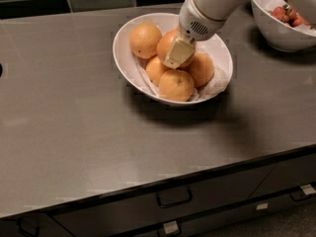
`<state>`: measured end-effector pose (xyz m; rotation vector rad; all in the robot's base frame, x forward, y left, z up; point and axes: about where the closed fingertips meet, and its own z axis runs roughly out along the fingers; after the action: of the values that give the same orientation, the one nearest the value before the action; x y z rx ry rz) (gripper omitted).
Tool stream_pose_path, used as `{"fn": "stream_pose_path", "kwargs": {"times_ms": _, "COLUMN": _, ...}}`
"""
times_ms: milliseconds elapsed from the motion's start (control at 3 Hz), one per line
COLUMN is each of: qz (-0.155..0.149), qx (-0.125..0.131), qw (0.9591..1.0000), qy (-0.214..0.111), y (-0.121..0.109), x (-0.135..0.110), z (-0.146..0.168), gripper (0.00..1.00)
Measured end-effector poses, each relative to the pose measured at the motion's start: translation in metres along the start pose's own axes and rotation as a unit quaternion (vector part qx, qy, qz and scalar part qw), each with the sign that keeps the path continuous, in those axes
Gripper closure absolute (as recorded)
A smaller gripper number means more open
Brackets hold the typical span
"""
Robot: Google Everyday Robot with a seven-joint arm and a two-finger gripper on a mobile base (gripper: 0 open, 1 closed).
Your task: Pick orange from white bowl
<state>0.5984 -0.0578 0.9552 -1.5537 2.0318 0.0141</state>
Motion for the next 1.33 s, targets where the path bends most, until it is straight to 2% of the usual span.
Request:
{"fn": "stream_pose_path", "kwargs": {"times_ms": 333, "qz": 0.0, "qx": 0.0, "qw": 1.0, "qy": 0.0, "y": 0.0, "x": 0.0, "z": 0.0, "gripper": 1.0}}
{"fn": "stream_pose_path", "kwargs": {"times_ms": 667, "qz": 0.0, "qx": 0.0, "qw": 1.0, "qy": 0.0, "y": 0.0002, "x": -0.0001, "z": 0.0001, "gripper": 0.81}}
{"fn": "stream_pose_path", "kwargs": {"times_ms": 1000, "qz": 0.0, "qx": 0.001, "qw": 1.0, "qy": 0.001, "y": 0.0004, "x": -0.0002, "z": 0.0002, "gripper": 0.58}}
{"fn": "stream_pose_path", "kwargs": {"times_ms": 1333, "qz": 0.0, "qx": 0.0, "qw": 1.0, "qy": 0.001, "y": 0.0001, "x": -0.0003, "z": 0.0005, "gripper": 0.48}}
